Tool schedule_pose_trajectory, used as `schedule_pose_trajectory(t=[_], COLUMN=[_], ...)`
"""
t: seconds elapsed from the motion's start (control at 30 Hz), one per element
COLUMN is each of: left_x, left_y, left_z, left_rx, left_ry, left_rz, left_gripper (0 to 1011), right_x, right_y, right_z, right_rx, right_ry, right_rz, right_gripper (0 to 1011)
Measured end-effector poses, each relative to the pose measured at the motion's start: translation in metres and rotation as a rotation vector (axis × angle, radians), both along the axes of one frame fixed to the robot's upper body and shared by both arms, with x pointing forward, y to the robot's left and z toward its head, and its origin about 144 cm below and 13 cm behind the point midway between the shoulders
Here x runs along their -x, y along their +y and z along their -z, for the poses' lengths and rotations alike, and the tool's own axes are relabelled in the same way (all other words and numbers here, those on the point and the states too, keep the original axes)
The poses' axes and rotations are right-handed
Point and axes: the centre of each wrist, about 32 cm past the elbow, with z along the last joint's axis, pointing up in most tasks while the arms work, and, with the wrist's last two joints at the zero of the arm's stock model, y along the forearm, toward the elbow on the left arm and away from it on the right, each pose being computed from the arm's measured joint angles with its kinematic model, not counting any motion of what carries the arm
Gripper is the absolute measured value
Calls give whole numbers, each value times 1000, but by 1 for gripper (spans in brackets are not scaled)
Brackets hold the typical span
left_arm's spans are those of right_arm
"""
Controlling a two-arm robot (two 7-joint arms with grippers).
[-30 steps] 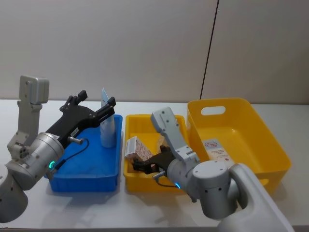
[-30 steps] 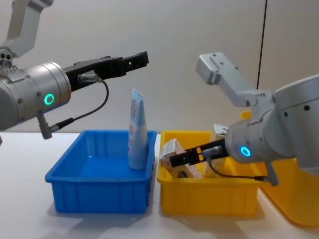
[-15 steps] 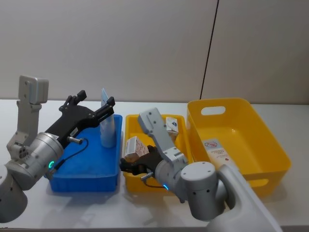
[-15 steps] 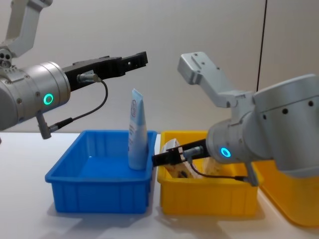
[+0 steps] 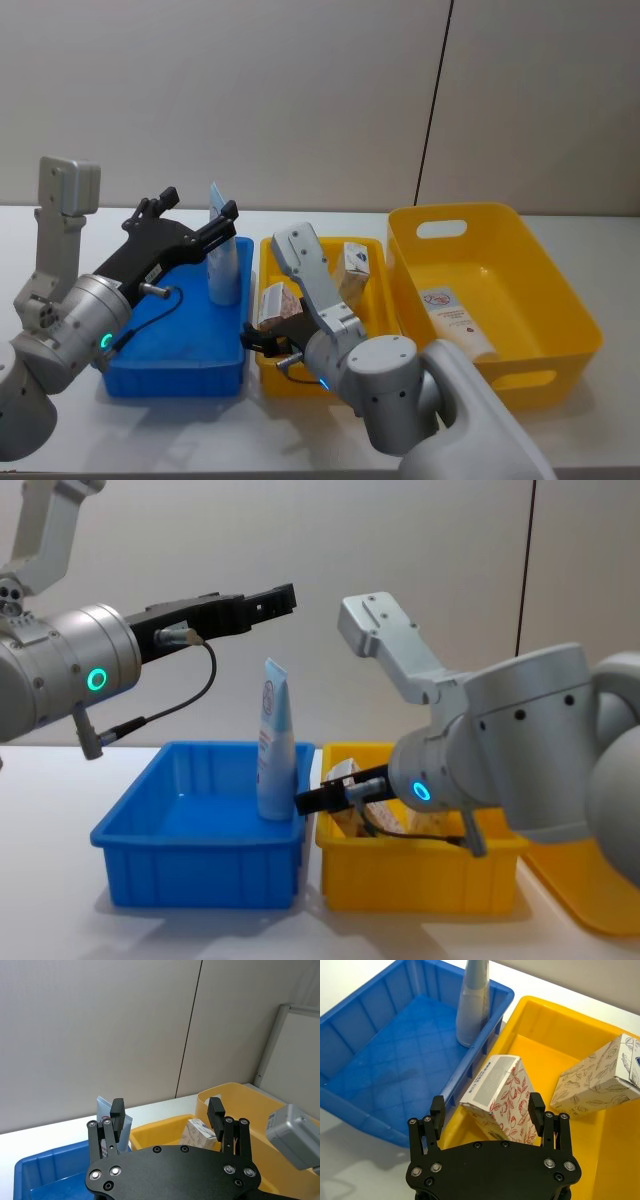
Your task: Bimanual collaborative sorting of washing and personal care products
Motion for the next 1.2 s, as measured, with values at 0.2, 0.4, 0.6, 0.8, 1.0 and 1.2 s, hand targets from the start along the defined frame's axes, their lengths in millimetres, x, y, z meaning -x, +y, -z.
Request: schedule_pose_trajectory(t=[0.2, 0.4, 0.6, 0.8, 1.0, 1.2], left_x=[0, 0, 0, 0, 0, 0], left_y=[0, 0, 0, 0, 0, 0], left_z=[0, 0, 0, 0, 0, 0], left_rx=[0, 0, 0, 0, 0, 0], left_ry=[0, 0, 0, 0, 0, 0], left_rz=[0, 0, 0, 0, 0, 0], left_gripper=[1000, 1000, 1000, 1000, 1000, 1000], right_x=[-3, -6, -8, -8, -9, -9], right_y=[7, 12, 16, 18, 20, 21], right_z=[4, 6, 8, 9, 9, 10], right_rx=[10, 15, 17, 22, 23, 25], right_ry=[0, 3, 4, -1, -2, -2], right_rz=[19, 25, 26, 28, 29, 30], right_gripper=[1004, 1003, 1003, 1003, 985, 834])
